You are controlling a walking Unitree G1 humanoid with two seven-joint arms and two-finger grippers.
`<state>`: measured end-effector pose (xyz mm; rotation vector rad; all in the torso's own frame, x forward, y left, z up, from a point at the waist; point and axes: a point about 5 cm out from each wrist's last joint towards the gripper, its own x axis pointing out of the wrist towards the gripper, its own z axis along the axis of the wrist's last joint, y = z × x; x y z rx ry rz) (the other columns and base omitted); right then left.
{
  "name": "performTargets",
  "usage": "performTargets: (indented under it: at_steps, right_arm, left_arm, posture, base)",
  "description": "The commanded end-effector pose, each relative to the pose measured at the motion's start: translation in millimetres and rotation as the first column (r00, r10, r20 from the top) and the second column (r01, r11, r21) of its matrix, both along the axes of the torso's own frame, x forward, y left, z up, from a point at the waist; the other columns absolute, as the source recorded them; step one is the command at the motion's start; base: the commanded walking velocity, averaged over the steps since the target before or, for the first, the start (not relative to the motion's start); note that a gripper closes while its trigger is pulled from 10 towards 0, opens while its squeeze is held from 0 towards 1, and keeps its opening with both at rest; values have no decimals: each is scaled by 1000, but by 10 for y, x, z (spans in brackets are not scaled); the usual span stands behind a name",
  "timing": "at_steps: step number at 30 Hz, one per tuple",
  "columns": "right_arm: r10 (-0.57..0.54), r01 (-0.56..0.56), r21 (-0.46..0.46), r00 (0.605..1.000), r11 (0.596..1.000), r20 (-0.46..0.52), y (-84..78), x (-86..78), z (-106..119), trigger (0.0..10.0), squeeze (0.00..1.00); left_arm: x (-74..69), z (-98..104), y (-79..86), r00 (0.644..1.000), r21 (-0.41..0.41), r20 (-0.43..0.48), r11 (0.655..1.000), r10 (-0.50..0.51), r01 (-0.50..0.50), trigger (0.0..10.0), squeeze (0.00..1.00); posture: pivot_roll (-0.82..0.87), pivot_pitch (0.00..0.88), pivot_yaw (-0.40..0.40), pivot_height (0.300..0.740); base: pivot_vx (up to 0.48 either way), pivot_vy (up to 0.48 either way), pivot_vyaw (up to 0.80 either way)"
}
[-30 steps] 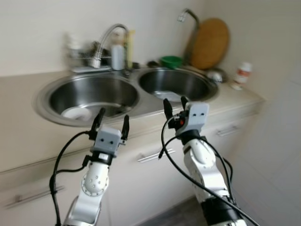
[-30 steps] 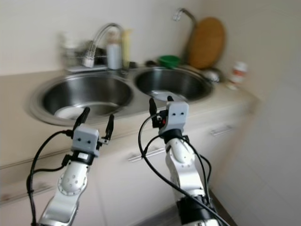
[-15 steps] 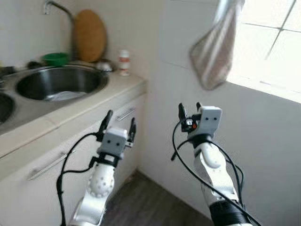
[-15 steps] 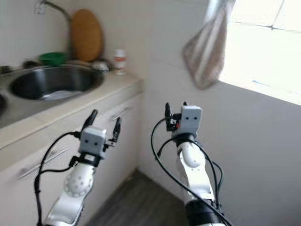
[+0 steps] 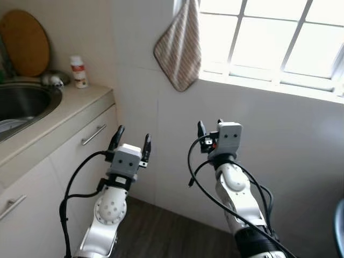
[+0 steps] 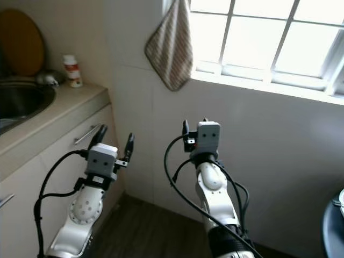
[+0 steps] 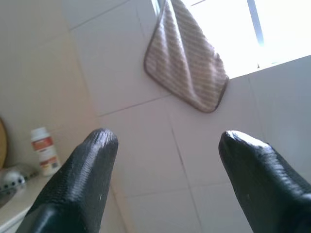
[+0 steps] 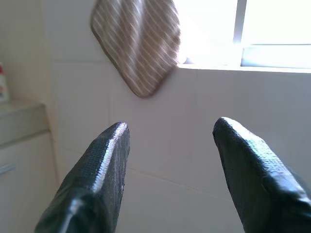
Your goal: Kitchen organization
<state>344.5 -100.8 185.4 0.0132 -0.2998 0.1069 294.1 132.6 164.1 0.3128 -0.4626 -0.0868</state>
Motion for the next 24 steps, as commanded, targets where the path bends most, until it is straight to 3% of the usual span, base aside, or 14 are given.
performTargets:
  at_steps: [1, 8, 15, 24]
  right_arm:
    - [-53, 51, -40, 998, 998, -32, -112, 23, -56, 10000, 0]
    - [-64, 55, -100, 995, 993, -80, -110, 52, -144, 10000, 0]
    - [-94, 79, -127, 989, 989, -117, -156, 83, -212, 10000, 0]
    - [-132, 93, -222, 977, 971, -170, -186, 107, -330, 10000, 0]
  left_arm:
    - [5, -20, -85, 1000, 6, -18, 1000, -25, 25, 10000, 0]
    - [3, -19, -82, 1000, -2, -17, 1000, -23, 23, 10000, 0]
    - [-3, -23, -62, 1000, -18, -19, 1000, -19, 19, 10000, 0]
    - [-2, -29, -57, 1000, -28, -22, 999, -17, 16, 10000, 0]
  posture:
    - [26, 0, -42, 736]
    - [28, 0, -45, 736]
    - [30, 0, -46, 736]
    - [30, 0, -45, 736]
  base:
    - [0, -480, -700]
    - [0, -445, 0]
    - [0, 0, 0]
    - [0, 0, -686]
